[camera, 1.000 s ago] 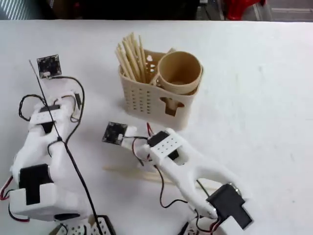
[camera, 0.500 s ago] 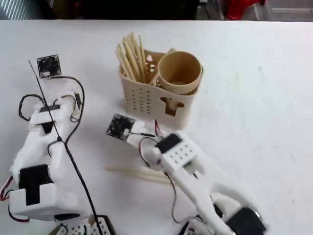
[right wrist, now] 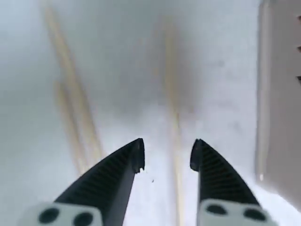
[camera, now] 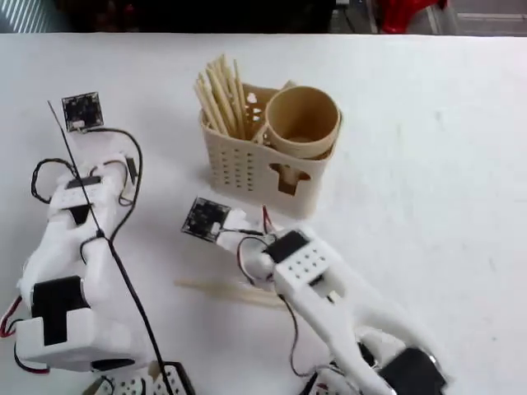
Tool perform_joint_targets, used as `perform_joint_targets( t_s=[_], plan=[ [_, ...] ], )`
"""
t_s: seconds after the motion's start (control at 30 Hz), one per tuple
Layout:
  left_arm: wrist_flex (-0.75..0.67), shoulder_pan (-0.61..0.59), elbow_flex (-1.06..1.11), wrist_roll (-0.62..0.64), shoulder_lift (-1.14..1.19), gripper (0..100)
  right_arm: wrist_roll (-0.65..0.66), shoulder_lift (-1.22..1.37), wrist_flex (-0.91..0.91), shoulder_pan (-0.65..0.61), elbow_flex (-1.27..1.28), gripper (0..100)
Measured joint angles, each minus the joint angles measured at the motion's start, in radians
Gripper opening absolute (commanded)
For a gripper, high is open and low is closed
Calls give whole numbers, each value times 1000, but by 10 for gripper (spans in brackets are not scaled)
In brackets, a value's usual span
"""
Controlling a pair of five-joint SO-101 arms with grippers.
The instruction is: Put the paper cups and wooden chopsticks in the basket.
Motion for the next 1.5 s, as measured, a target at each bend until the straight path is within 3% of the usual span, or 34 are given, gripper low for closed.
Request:
perform_joint_targets(
  t_s=[0.27,0.4,0.6,1.0,1.13,1.33,1.5],
  plan=[
    [5,0,0,0,0,106,29,172,-100,0,-21,180],
    [5,0,0,0,0,106,29,173,-92,0,-26,16],
    [5,0,0,0,0,106,29,164,-43,2,-46,16],
    [8,0,-18,0,0,106,29,-207,124,0,-8,16],
    [8,0,-18,0,0,106,-29,-379,164,0,-21,16],
    [8,0,-18,0,0,106,-97,-615,166,0,-180,16],
    [8,0,-18,0,0,106,-107,-605,84,0,-388,17]
  ],
)
